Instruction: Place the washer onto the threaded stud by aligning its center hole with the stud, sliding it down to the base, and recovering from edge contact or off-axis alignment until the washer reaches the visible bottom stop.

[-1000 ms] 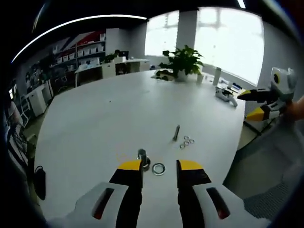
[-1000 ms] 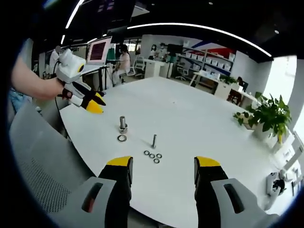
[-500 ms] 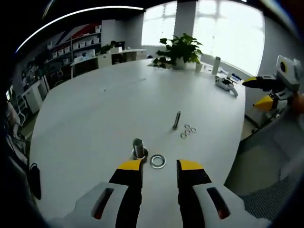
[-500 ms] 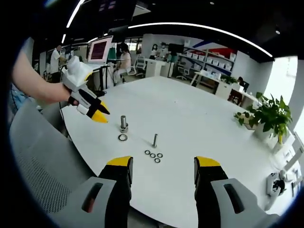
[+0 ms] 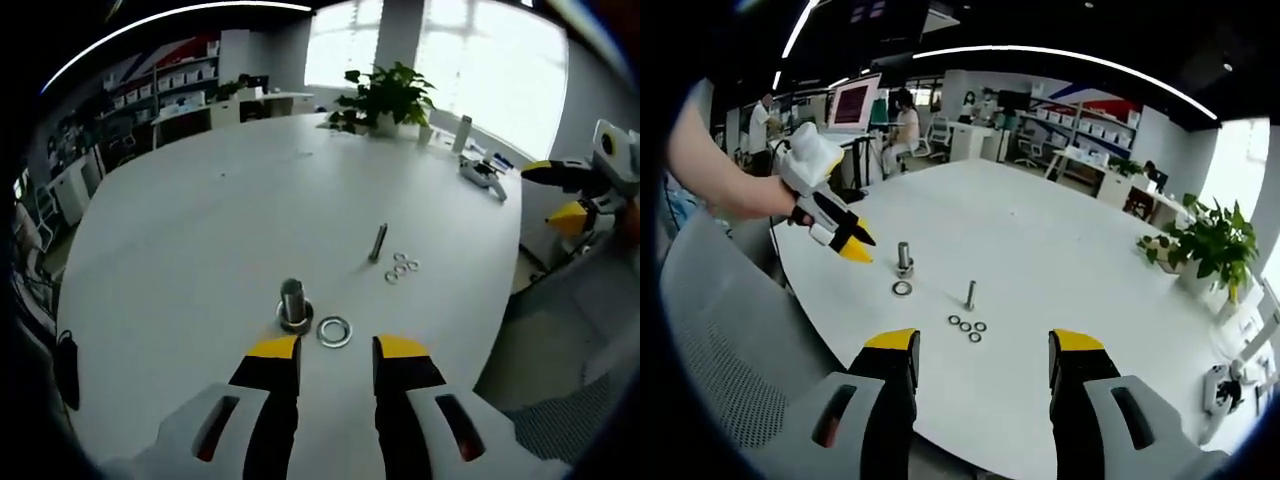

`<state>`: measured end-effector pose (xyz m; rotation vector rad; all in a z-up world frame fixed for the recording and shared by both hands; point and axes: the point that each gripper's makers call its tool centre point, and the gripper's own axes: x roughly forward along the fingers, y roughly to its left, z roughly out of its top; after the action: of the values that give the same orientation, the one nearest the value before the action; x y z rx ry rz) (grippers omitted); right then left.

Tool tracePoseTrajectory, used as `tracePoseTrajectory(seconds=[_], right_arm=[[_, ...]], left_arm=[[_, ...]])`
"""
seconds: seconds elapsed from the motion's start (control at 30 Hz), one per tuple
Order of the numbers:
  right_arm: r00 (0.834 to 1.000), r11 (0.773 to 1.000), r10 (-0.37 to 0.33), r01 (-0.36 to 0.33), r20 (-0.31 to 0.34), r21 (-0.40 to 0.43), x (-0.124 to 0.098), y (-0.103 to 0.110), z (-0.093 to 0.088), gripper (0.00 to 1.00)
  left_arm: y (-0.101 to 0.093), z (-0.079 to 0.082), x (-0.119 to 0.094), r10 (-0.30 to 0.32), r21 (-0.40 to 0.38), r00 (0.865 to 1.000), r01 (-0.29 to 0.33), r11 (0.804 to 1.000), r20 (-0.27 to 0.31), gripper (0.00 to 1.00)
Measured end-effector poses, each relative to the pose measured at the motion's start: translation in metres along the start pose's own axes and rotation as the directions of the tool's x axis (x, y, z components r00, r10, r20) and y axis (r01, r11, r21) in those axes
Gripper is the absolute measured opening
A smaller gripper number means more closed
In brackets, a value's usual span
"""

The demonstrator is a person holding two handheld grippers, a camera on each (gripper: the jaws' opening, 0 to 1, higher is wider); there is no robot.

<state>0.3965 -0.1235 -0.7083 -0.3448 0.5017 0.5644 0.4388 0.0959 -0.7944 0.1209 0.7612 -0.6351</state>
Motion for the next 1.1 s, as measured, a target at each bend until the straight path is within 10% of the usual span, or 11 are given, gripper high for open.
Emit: tracePoseTrajectory(seconds=[0.57, 1.1], right_arm=[[0.999, 1.0, -0.007, 0.006, 0.053, 0.017, -0.006, -0.001, 0.011, 0.54], [0.997, 0.999, -0.013, 0.01, 0.076, 0.042, -0.007, -0.002, 0.016, 0.54]], left_arm=[[0.023, -0.019, 0.014, 0.055, -0.166, 0.998, -0.06, 0.984, -0.033, 0.26], [0.002, -0.025, 0.048, 0.005, -0.251, 0.999, -0.017, 0.968, -0.051, 0.26]])
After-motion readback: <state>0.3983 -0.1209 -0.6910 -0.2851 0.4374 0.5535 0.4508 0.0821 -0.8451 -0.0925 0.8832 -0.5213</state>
